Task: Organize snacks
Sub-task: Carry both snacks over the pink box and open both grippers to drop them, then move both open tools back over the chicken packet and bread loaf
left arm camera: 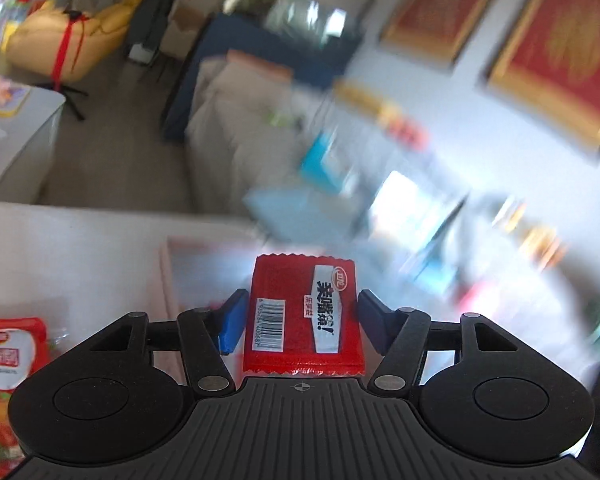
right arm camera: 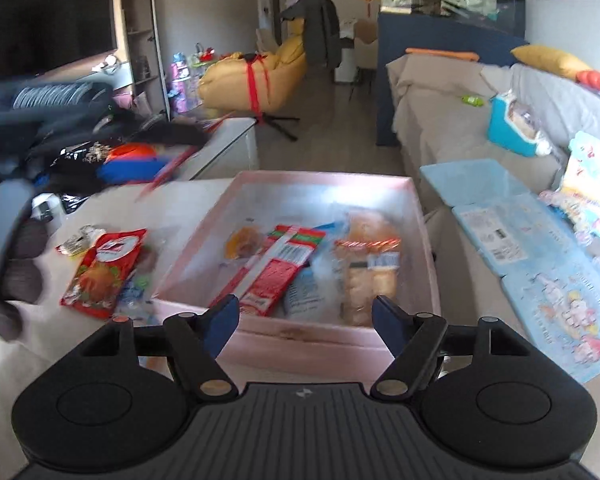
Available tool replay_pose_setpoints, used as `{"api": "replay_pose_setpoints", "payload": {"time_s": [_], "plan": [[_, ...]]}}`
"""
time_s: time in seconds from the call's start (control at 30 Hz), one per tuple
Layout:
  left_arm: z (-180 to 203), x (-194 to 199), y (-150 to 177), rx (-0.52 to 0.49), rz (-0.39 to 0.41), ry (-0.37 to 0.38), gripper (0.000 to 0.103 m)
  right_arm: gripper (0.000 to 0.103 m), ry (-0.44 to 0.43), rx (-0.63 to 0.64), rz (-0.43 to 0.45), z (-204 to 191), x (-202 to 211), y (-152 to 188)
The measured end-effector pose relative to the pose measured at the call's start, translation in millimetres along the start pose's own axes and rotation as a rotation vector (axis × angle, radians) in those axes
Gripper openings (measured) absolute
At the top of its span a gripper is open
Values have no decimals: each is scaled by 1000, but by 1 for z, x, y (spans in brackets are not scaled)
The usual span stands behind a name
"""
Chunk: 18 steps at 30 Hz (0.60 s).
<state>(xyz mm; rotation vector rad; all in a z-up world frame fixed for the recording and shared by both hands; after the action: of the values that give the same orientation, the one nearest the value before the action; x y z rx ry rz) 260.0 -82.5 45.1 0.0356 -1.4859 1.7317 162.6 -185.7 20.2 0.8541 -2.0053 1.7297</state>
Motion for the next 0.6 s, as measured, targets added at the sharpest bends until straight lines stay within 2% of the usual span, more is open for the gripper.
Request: {"api": "replay_pose_setpoints", "payload": {"time_s": [0.03, 0.07, 0.13, 0.27, 0.3, 0.37, 0.43, 0.5, 0.6], "plan": [[2, -11, 7, -41, -30, -28, 64, 74, -9, 6, -3, -3, 1, 4], [4, -14, 12, -55, -24, -22, 62, 74, -13, 18, -5, -5, 4, 8], [0, -13, 16, -23, 1, 21, 62, 74, -11, 60, -11, -8, 7, 19], [-19, -1, 17, 44, 12, 41, 62, 74, 11, 140, -18, -10, 9, 34], [-26, 8, 17, 45, 27, 24, 62, 74, 15, 147, -25, -11, 7, 37], [-46, 26, 21, 28, 40, -70, 62, 74, 3, 141, -35, -14, 5, 41], [-77, 42, 27, -3, 28, -248, 62, 74, -27, 126, -43, -18, 5, 47], [-106, 50, 36, -17, -1, -388, 62, 74, -49, 122, -57, -22, 4, 52], [-139, 50, 59, 13, -74, -488, 62, 74, -67, 125, -85, -29, -2, 60]]}}
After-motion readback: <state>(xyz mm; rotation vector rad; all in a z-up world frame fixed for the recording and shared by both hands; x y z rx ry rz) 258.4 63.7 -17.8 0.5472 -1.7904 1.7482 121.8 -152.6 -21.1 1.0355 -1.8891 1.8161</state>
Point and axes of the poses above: each gripper's, at about its wrist camera, not at the fingertips, and x roughly against the way its jaws point, z to its right, y to its underside, the point moved 10 cm from there along -x, roughly the way its jaws point, and after that the axes turned 9 degrees about -x, right-handed, at the moved point
